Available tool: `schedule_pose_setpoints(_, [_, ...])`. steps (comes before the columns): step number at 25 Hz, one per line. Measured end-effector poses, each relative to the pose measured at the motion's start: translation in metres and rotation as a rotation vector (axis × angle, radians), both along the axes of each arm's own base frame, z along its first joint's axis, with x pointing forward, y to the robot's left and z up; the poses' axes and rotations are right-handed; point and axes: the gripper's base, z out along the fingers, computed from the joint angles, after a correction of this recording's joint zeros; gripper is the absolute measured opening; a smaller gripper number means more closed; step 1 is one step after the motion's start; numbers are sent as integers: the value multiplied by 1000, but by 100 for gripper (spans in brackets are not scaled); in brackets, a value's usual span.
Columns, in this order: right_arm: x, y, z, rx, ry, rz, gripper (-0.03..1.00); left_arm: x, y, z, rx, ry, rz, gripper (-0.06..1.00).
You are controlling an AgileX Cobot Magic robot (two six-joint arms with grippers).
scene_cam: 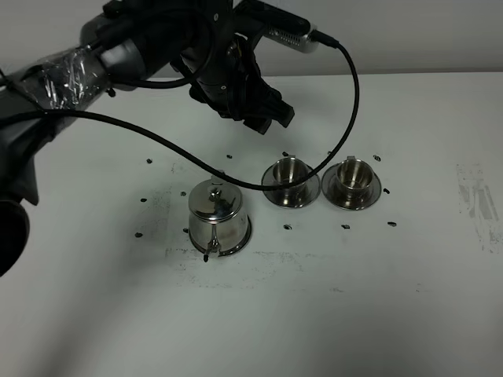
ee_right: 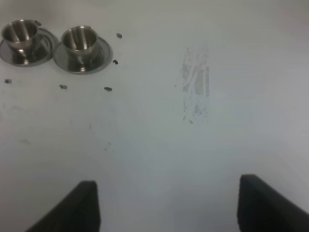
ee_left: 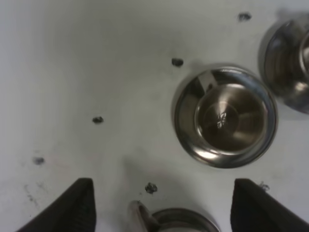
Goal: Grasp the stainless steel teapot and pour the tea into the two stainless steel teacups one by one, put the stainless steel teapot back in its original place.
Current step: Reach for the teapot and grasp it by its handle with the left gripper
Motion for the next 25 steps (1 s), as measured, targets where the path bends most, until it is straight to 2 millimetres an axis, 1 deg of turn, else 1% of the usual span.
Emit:
schedule_pose_setpoints(2, [0,0,0,-1,0,1,58,1,-1,-9,18,25,1,54])
schedule_pose_setpoints(7, [0,0,0,0,0,0,58,3,6,-17,121,30,-11,49])
schedule_pose_setpoints(11, [0,0,0,0,0,0,58,3,10,-21,195,42,-77,48])
schedule_pose_setpoints(18, [0,0,0,0,0,0,58,3,11,-23,248,37,-213,48])
schedule_pose_setpoints(22, [0,0,0,0,0,0,58,3,10,-29,287,43,-316,48])
schedule_pose_setpoints(25, [0,0,0,0,0,0,58,5,9,-34,299,46,-346,48])
